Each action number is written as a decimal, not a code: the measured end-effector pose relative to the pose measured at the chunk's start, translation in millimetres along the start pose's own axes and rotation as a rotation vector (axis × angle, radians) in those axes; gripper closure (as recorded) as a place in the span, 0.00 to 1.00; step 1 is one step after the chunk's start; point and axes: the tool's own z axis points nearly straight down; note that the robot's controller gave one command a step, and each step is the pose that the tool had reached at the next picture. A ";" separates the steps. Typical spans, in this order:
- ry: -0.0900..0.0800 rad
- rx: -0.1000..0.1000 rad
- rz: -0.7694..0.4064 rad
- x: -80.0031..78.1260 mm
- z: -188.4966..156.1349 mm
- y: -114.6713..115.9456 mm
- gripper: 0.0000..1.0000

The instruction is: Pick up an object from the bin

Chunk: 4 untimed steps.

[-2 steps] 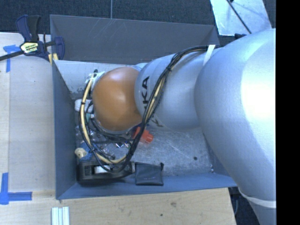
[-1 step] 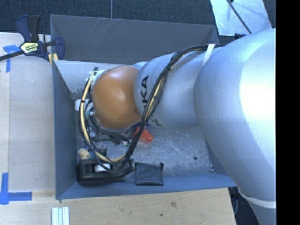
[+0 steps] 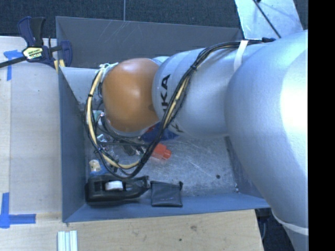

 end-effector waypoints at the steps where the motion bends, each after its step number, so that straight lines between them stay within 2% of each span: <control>1: 0.003 -0.001 0.001 1.0 1.4 0.4 0.00; 2: -0.005 0.007 -0.610 14.9 50.3 -1.7 0.00; 3: -0.001 0.009 -0.607 15.1 49.2 -3.1 1.00; 4: 0.000 -0.002 -0.602 -1.4 51.7 -33.0 1.00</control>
Offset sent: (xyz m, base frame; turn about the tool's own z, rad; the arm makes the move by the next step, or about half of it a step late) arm 0.0000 0.0000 0.0000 0.0000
